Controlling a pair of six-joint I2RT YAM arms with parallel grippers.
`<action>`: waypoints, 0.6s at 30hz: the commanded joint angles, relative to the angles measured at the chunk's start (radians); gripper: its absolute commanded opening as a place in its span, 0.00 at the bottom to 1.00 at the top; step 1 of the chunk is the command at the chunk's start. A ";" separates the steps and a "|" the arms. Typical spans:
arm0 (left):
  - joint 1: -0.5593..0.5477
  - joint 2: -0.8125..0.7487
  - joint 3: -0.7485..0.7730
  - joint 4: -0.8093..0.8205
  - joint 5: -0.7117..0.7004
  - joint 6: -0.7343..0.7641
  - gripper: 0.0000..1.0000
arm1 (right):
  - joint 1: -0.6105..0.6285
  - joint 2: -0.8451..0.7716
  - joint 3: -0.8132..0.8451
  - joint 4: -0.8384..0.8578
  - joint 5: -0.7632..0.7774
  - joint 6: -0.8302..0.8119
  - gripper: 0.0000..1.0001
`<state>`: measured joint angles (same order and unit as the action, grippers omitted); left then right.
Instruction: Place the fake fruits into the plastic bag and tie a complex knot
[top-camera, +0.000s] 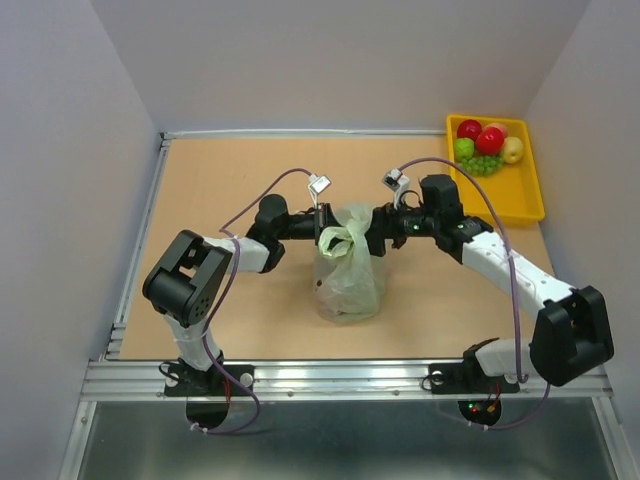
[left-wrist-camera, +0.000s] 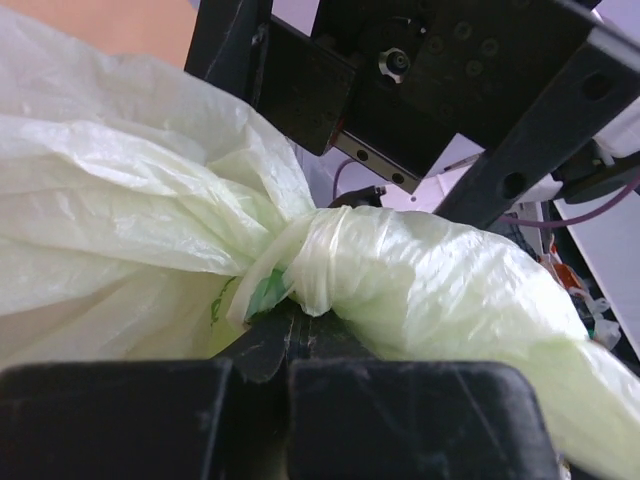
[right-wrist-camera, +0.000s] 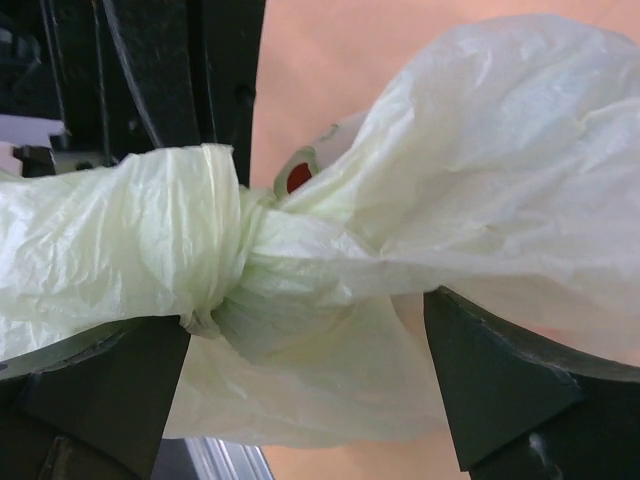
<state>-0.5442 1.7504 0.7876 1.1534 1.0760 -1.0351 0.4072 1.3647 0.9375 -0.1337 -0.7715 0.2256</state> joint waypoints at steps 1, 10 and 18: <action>-0.007 -0.022 -0.010 0.189 0.044 -0.072 0.00 | 0.005 -0.088 0.037 -0.185 0.133 -0.193 1.00; -0.008 -0.048 -0.037 0.235 0.058 -0.106 0.00 | -0.038 -0.207 0.058 -0.311 0.013 -0.246 0.67; -0.022 -0.055 -0.068 0.281 0.071 -0.163 0.00 | -0.030 -0.014 0.095 -0.264 -0.241 -0.164 0.38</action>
<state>-0.5529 1.7504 0.7284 1.2835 1.1137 -1.1671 0.3698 1.2953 0.9886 -0.4198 -0.8776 0.0246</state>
